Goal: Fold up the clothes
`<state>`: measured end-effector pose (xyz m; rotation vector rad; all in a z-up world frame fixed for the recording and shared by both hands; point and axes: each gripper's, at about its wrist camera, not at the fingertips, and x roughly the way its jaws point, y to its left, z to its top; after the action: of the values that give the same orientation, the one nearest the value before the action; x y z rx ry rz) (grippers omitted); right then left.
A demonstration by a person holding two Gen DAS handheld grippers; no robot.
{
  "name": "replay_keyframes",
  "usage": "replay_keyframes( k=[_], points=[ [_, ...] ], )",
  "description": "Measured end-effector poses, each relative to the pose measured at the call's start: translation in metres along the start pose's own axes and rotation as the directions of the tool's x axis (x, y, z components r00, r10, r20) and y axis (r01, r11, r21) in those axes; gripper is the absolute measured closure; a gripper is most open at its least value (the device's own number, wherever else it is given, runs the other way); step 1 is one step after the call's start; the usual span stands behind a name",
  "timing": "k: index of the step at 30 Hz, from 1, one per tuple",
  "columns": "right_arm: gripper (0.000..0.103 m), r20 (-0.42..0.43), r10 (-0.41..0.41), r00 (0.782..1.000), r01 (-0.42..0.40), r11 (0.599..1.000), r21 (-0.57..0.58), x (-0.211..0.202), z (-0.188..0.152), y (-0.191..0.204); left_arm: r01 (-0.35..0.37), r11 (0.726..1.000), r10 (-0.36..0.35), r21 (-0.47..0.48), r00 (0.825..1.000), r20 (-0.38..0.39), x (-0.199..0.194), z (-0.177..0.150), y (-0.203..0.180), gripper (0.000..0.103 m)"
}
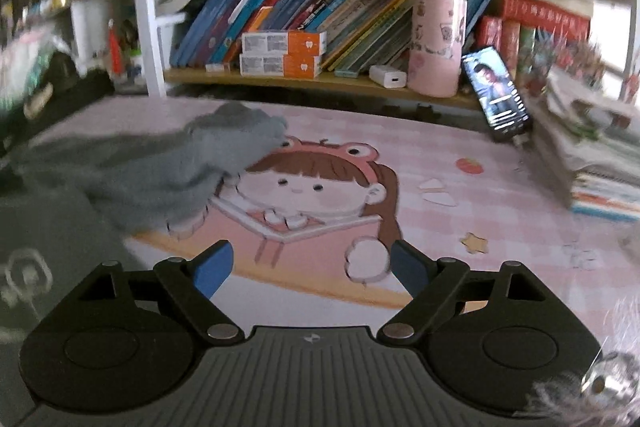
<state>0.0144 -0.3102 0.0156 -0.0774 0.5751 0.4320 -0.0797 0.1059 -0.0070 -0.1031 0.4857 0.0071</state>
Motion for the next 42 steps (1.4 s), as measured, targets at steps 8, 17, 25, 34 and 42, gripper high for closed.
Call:
replay_keyframes(
  k=[8, 17, 25, 34, 42],
  points=[
    [0.021, 0.044, 0.030, 0.999, -0.035, 0.992, 0.122, 0.049, 0.040, -0.004, -0.004, 1.000, 0.004, 0.006, 0.999, -0.032, 0.007, 0.000, -0.001, 0.002],
    [0.021, 0.017, 0.112, 0.994, -0.113, 0.972, 0.207, 0.118, 0.072, 0.004, -0.029, 0.999, 0.027, -0.020, 0.996, -0.085, 0.015, -0.001, 0.002, 0.000],
    [0.038, -0.034, 0.183, 0.983, -0.147, 0.876, 0.458, 0.169, 0.076, 0.006, 0.014, 0.995, -0.023, -0.096, 0.996, -0.087, 0.017, -0.002, 0.014, 0.000],
    [0.088, 0.107, 0.125, 0.986, -0.155, 0.923, 0.352, 0.133, 0.096, 0.038, 0.035, 0.992, -0.044, -0.120, 0.996, -0.073, 0.016, -0.003, 0.018, 0.000],
    [0.078, 0.231, 0.368, 0.901, -0.365, 0.929, -0.059, 0.071, 0.111, 0.150, 0.039, 0.991, -0.048, -0.126, 0.996, -0.074, 0.016, -0.003, 0.018, 0.000]
  ],
)
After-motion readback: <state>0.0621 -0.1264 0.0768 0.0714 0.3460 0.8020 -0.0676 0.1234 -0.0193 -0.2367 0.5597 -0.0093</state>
